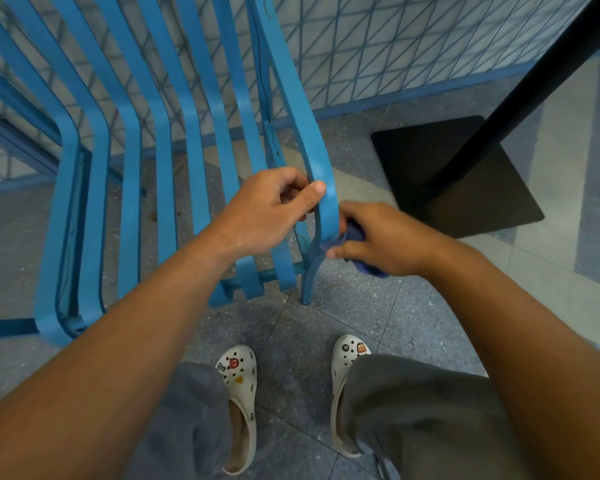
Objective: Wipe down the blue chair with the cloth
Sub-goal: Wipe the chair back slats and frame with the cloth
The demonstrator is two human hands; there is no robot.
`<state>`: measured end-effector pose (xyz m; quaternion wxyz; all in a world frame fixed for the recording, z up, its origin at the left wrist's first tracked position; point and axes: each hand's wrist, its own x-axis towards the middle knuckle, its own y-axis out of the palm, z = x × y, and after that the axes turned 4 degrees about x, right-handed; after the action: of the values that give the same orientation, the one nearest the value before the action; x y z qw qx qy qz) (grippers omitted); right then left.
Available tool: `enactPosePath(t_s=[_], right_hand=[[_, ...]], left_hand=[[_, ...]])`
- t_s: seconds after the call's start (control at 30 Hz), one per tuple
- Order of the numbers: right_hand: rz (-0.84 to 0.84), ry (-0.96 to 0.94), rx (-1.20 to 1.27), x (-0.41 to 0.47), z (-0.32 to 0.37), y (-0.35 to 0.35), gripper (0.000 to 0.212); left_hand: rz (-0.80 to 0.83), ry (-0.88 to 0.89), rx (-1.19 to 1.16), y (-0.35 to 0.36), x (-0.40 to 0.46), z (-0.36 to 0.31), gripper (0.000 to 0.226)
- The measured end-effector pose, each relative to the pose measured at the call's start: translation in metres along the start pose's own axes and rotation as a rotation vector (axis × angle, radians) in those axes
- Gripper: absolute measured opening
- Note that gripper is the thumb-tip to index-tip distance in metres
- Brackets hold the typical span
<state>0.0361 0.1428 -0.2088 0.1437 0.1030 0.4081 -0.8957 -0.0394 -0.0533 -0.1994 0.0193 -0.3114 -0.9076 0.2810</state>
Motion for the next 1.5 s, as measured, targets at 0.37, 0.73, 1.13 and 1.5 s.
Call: enactPosePath(t_s=[0.37, 0.73, 1.13, 1.5], right_hand=[[-0.046, -0.01, 0.064, -0.004, 0.006, -0.005, 0.029], [0.051, 0.0, -0.003, 0.003, -0.002, 0.002, 0.037], [-0.021, -0.031, 0.062, 0.008, -0.017, 0.015, 0.04], [-0.164, -0.098, 0.176, 0.0, -0.009, 0.006, 0.031]], left_hand=[[0.065, 0.054, 0.13, -0.002, -0.004, 0.001, 0.035], [0.067, 0.044, 0.112, -0.002, -0.004, 0.001, 0.037], [0.115, 0.044, 0.149, 0.002, -0.005, 0.004, 0.027], [0.135, 0.055, 0.145, 0.01, -0.009, 0.008, 0.022]])
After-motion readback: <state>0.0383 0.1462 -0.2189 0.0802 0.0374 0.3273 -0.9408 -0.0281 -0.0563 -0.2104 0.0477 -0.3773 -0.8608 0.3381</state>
